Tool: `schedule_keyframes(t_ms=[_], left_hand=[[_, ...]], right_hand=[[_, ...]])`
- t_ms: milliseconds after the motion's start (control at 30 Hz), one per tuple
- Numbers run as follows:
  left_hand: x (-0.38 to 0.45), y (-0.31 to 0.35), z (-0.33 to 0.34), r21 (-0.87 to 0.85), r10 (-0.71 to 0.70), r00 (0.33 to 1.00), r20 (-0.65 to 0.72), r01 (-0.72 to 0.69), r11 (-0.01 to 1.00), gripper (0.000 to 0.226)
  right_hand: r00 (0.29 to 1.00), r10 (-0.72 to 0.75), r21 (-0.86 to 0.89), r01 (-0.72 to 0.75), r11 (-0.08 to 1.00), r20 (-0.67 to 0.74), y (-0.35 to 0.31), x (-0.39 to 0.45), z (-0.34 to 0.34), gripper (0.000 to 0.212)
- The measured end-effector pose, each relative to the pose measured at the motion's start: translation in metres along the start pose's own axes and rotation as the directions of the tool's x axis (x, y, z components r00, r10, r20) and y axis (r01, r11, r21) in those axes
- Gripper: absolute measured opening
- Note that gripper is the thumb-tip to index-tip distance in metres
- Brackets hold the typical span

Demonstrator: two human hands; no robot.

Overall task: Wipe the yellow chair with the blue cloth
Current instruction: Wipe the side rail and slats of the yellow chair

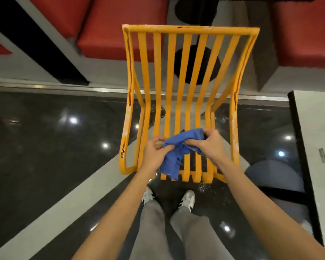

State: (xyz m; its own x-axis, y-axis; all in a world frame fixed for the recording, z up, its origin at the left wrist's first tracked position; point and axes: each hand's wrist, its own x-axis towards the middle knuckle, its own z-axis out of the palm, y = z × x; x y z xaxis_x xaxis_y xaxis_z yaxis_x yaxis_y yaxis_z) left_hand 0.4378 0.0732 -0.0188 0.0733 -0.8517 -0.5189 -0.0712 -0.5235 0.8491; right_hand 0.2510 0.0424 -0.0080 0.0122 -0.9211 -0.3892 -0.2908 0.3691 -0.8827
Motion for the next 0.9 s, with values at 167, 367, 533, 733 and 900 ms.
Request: schedule_keyframes(t_ms=[167, 367, 533, 733, 900], left_hand=[[0.001, -0.044, -0.073, -0.491, -0.42, 0.885, -0.199, 0.281, 0.825, 0.018], [-0.009, -0.067, -0.138, -0.679, -0.48, 0.875, -0.057, 0.318, 0.661, 0.03], [-0.006, -0.108, -0.172, -0.328, -0.204, 0.939, -0.278, 0.107, 0.939, 0.024], [0.027, -0.182, -0.165, 0.32, 0.099, 0.963, -0.251, -0.014, 0.947, 0.047], [0.048, -0.209, -0.153, 0.465, 0.185, 0.955, -0.233, -0.057, 0.883, 0.054]], right_hand=[[0.972, -0.005, 0.064, -0.01, 0.998, 0.236, 0.009, -0.023, 0.122, 0.026], [0.944, -0.096, -0.036, 0.113, 0.993, 0.314, 0.025, -0.038, 0.209, 0.061], [0.978, -0.148, -0.021, 0.153, 0.988, 0.149, 0.05, -0.021, 0.233, 0.061], [0.836, -0.534, -0.467, 0.525, 0.711, 0.128, 0.073, 0.011, 0.251, 0.056], [0.687, -0.636, -0.598, 0.687, 0.413, 0.35, 0.128, 0.013, 0.267, 0.035]])
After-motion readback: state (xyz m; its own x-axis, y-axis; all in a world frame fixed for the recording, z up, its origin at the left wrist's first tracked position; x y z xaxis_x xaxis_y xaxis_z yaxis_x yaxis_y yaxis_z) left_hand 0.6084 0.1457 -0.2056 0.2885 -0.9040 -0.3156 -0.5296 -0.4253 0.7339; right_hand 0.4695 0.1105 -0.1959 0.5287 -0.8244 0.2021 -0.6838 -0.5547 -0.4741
